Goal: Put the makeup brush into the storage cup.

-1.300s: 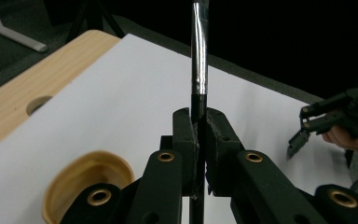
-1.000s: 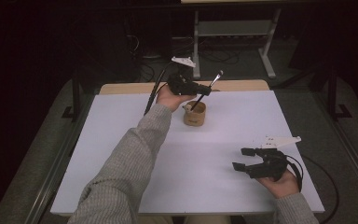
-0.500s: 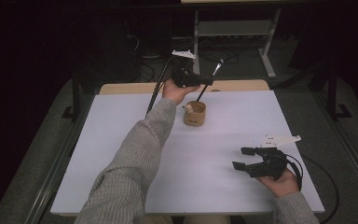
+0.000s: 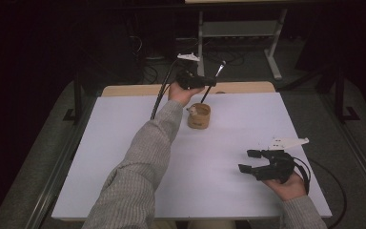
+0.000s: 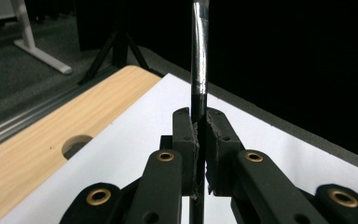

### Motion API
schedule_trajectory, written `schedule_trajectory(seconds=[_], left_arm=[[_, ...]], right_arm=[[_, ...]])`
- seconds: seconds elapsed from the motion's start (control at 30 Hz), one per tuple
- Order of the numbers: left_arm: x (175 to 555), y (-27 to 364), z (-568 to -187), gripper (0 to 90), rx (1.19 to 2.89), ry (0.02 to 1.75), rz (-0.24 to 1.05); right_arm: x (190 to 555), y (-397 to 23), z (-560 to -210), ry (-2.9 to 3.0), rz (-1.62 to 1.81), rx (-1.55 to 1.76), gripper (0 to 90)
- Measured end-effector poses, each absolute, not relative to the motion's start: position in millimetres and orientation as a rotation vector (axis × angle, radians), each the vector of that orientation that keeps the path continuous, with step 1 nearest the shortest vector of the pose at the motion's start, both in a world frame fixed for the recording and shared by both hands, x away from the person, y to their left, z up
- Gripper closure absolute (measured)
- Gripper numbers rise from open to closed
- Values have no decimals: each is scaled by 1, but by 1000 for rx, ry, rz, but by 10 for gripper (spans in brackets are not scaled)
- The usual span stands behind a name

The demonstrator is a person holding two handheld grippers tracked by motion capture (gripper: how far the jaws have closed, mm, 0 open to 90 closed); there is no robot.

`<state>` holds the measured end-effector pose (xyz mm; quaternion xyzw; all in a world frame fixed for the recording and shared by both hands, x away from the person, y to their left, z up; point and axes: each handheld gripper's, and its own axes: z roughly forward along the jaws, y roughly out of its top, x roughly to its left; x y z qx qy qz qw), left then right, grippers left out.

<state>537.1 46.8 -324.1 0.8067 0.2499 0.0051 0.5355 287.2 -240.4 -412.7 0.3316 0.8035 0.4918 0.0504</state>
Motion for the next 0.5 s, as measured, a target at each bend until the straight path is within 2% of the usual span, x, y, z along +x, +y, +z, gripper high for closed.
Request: schedule_trajectory(seconds=[0.5], left_arm=[[542,44,-350,832,1959,611,-14]], right_arm=[[287,-240,-412,2448,1503,999,257]])
